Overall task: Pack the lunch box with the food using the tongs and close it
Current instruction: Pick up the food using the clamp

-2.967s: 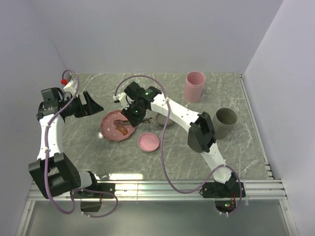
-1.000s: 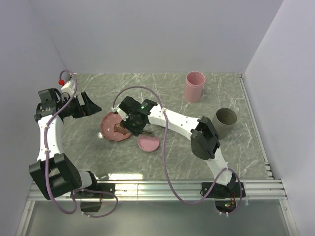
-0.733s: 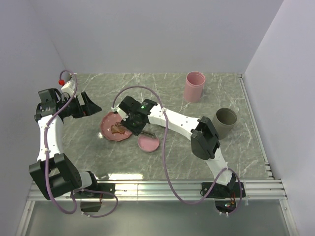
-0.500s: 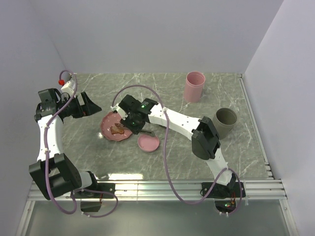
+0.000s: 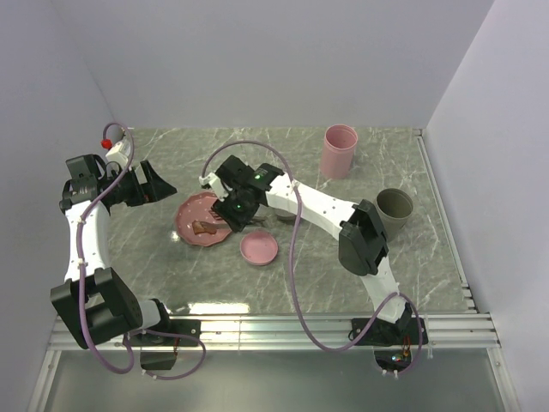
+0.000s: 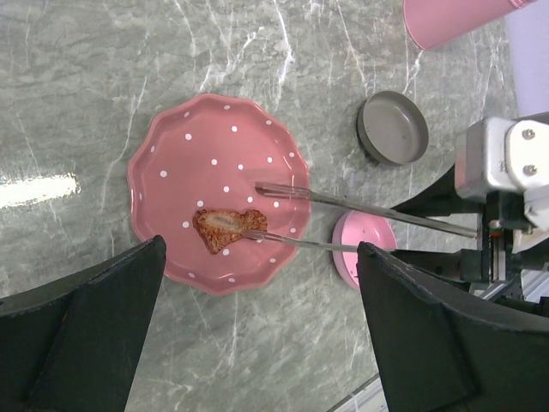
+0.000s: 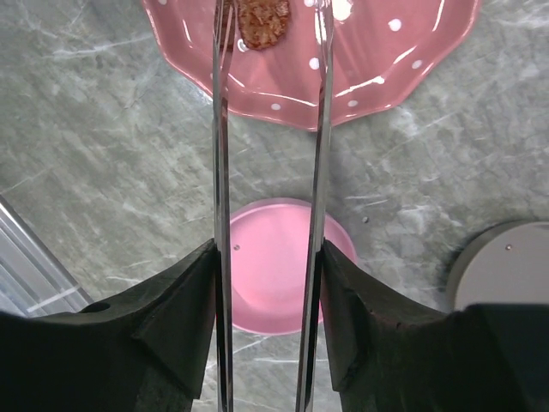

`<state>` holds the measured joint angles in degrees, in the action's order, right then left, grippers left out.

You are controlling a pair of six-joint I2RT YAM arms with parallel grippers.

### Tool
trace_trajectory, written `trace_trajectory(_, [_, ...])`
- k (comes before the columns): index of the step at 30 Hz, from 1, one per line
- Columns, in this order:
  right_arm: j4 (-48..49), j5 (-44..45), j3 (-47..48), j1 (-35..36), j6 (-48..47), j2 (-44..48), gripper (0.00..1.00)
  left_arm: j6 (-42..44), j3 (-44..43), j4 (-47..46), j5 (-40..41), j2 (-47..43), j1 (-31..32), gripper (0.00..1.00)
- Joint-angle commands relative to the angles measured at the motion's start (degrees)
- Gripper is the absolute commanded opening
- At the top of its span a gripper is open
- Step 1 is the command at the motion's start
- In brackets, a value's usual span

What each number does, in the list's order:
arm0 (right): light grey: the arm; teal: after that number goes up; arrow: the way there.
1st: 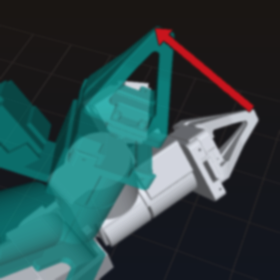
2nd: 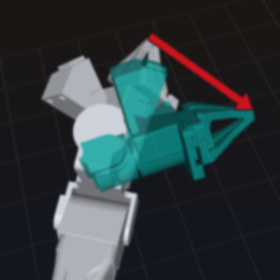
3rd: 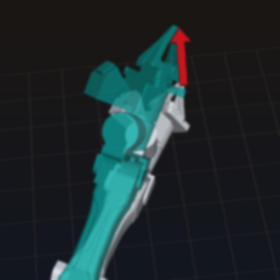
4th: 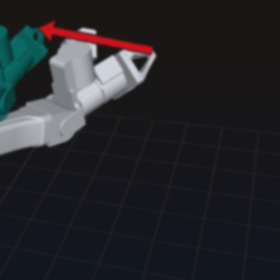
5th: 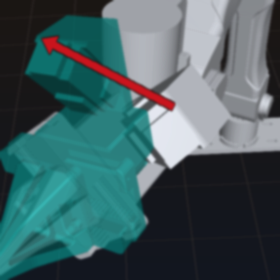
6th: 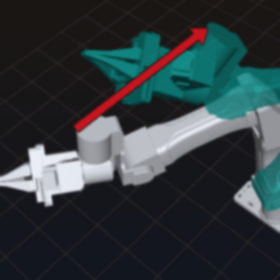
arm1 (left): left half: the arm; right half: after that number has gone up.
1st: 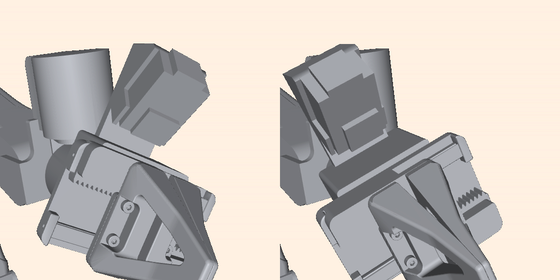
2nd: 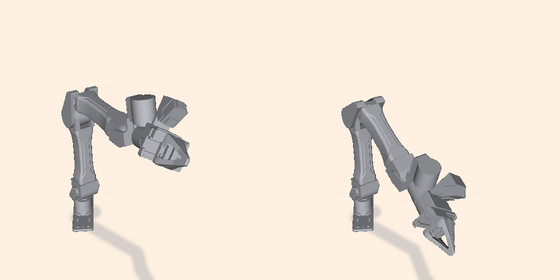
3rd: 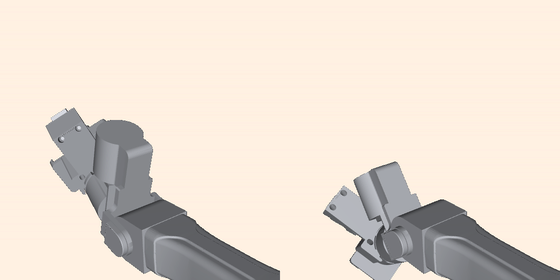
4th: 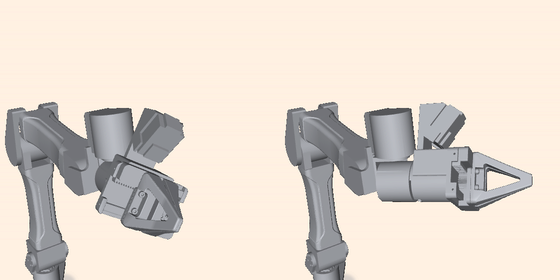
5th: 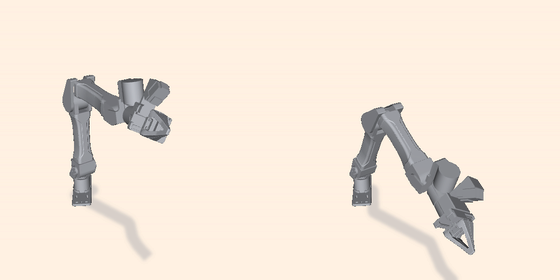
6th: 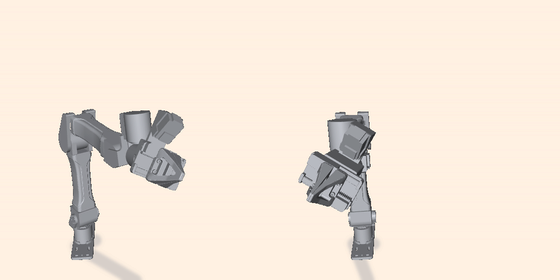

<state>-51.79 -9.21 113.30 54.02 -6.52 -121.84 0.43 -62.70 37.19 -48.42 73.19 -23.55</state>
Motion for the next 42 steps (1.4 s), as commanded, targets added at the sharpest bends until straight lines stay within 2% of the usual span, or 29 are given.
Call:
trace_trajectory(1, [0.5, -2.4, 0.5, -0.6, -1.6, 4.2, 0.56, 0.6, -1.1, -0.8, -1.8, -1.5, -0.2, 0.99])
trace_trajectory(10, [-0.2, -3.5, 1.1, -0.5, -2.8, 2.3, 0.57, 0.8, -1.4, -0.6, -1.6, -1.6, -0.2, 0.99])
trace_trajectory(19, [1.1, 1.0, -1.1, 0.1, -4.9, 2.0, 0.56, 0.8, -0.9, -0.7, -1.6, -1.7, -0.2, 0.99])
trace_trajectory(33, [1.4, 1.7, -2.0, 1.8, -6.0, 1.7, 0.56, 0.6, -1.1, -1.1, -1.8, -1.3, -0.2, 0.99])
trace_trajectory(36, [1.1, 1.7, -1.5, 1.9, -6.2, 1.3, 0.54, 0.7, -1.2, -0.9, -1.9, -1.2, -0.2, 0.99])
trace_trajectory(42, [-0.1, 1.9, 0.3, 1.9, -6.4, 0.9, 0.42, 0.5, -1.3, -1.1, -1.9, -1.1, -0.2, 0.99])
